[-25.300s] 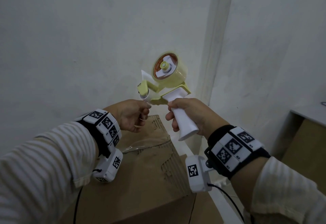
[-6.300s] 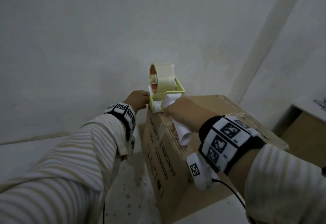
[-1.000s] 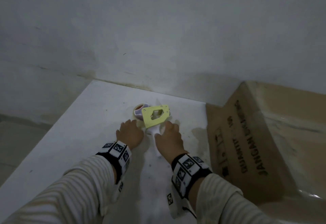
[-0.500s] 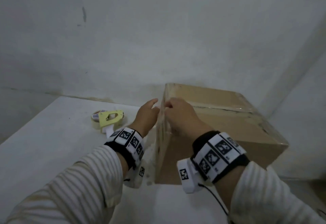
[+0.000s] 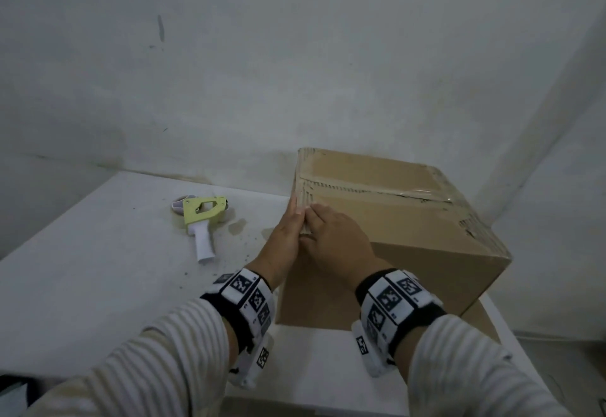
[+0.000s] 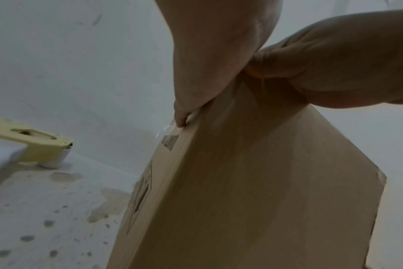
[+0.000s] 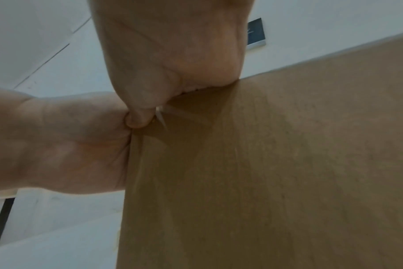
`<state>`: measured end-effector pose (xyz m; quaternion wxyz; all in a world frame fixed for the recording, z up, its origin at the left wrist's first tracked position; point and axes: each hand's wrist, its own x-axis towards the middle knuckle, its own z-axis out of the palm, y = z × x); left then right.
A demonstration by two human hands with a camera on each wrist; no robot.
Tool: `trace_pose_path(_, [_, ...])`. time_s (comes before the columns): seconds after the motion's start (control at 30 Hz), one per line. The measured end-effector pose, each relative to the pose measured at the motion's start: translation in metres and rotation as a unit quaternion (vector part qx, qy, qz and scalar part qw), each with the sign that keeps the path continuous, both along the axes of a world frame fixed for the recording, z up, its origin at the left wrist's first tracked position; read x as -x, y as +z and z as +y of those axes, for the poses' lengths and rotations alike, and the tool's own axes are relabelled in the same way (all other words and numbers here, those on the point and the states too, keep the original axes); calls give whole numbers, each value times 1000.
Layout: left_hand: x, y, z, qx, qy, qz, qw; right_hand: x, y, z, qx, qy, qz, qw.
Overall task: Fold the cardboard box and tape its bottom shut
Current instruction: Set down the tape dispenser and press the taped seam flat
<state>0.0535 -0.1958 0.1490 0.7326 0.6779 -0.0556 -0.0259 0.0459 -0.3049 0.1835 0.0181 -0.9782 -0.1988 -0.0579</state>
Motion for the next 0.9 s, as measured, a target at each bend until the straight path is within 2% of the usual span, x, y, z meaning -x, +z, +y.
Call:
trace_pose_path(0.13, [-2, -2, 1, -6, -10, 7, 1000, 0, 0, 0, -9, 5, -1, 1000])
trace_pose_path(0.27, [-18, 14, 6, 47, -46, 63, 996, 1, 4, 1, -18, -5, 26, 999])
trace_pose_path(0.43, [-48, 32, 5, -7, -42, 128, 991, -1, 13, -1, -35, -11, 61, 997])
trace_pose_path(0.57, [-71, 42, 3, -46, -48, 126, 990, -10, 20, -3, -44, -16, 54, 997])
trace_pose_path(0.73, [-89, 35, 5, -109, -33, 97, 989, -15, 25, -5, -52, -13, 67, 996])
trace_pose_path(0.8, [-91, 34, 6, -154, -23, 60, 986, -17, 26, -5, -75, -17, 81, 994])
trace_pose_path(0.83, [-92, 36, 7, -209, -19, 39, 977, -18, 28, -6, -96, -21, 97, 990])
trace_pose_path(0.9, [-96, 42, 8, -360, -24, -4, 932, -20, 37, -10, -151, -33, 127, 980])
